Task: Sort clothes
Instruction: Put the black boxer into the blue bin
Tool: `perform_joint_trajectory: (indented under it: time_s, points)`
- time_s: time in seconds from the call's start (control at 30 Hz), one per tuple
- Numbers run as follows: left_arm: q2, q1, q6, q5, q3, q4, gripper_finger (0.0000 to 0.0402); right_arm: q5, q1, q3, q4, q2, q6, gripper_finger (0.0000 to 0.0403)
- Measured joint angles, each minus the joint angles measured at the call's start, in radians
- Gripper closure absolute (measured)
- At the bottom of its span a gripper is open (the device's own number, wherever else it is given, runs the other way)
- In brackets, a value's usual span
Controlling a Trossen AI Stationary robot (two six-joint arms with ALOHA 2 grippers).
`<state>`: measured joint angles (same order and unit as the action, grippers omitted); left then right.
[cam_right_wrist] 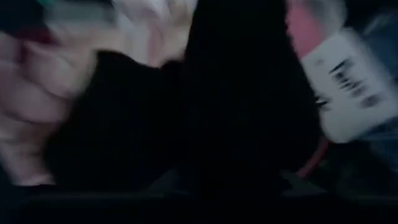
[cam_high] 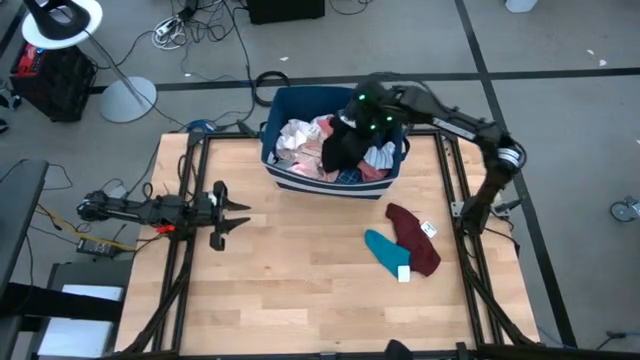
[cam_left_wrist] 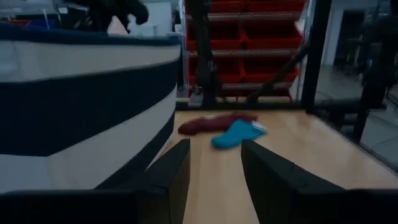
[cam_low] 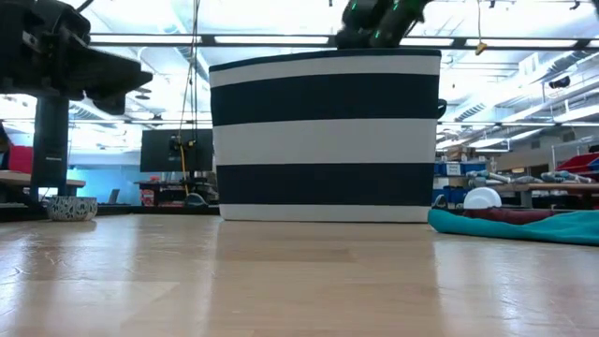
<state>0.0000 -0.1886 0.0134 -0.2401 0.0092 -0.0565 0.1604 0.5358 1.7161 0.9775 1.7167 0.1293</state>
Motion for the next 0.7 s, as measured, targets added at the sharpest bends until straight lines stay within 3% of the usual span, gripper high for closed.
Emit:
perform_joint_trajectory:
  time_s: [0.4,0.57,0.7]
  points:
    - [0.000,0.000,0.040,0.006,0.004,0.024,0.0252,0.005,-0.003,0.005,0.044,0.286,0.001,0.0194]
    - [0.005,-0.001,0.038,0.009,0.005,0.031,0.0252,0.001,0.011,0.001,0.061,0.252,0.004,0.0174]
    - [0.006,-0.001,0.037,0.006,0.004,0.005,0.0252,-0.013,0.024,-0.003,0.082,0.146,0.004,0.0176]
